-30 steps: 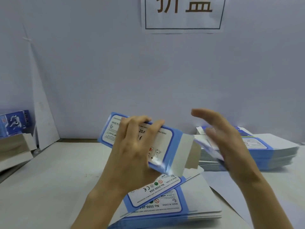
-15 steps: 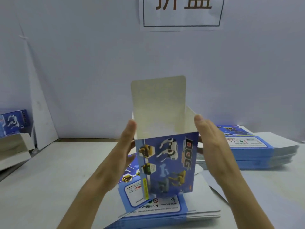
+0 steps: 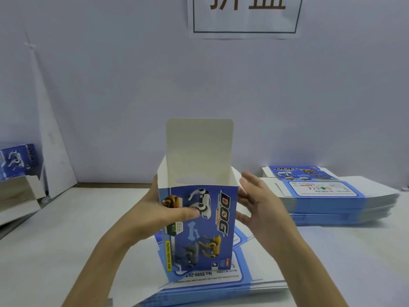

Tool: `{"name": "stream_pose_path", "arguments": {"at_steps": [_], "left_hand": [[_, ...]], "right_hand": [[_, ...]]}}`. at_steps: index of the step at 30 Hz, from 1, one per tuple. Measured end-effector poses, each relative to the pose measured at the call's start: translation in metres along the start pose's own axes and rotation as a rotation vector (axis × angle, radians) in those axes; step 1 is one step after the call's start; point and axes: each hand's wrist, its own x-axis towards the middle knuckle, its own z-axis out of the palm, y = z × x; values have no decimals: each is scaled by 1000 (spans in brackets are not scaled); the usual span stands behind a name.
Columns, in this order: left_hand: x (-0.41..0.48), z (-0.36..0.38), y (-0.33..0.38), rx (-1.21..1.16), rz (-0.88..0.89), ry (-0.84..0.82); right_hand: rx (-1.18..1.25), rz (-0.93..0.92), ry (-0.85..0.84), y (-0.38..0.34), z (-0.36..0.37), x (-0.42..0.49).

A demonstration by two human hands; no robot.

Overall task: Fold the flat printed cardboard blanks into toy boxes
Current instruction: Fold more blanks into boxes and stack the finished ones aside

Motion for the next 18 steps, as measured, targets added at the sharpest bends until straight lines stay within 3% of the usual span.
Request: {"name": "stream_pose_path", "arguments": {"at_steps": [4,6,14,18], "left_hand": [[2,1,-3,16,-13,62],[3,2,-3,15,-13,73],[-6,-4,5,28,42,66],[-14,-10,18,-273,72,-31]], "right_hand": [[-283,-259,92,5,15,-5],[-308,-357,102,10,27,-12],[-401,-346,-41,10,38,-18],[-326,-328,49,-2,23,-15]]}}
